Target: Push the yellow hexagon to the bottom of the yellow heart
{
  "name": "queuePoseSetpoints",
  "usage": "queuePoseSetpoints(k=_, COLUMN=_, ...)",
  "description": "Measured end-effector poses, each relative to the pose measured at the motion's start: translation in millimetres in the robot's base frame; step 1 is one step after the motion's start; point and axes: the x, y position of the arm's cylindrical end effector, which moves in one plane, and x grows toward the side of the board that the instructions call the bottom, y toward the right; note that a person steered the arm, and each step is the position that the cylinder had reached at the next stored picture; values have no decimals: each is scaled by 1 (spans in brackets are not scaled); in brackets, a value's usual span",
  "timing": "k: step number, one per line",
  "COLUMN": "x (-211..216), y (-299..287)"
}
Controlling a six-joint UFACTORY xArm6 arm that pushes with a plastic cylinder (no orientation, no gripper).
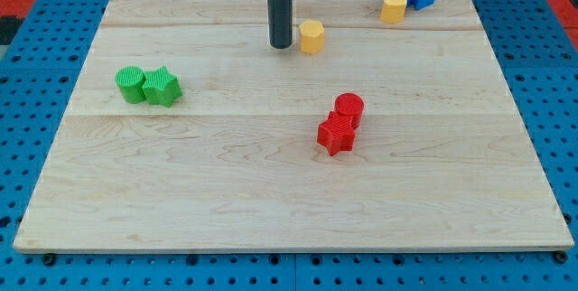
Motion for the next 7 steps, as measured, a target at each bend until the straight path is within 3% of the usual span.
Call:
queuePoseSetpoints(k=5, x=-8, y=158)
queuePoseSetpoints(k=7, x=-8, y=164)
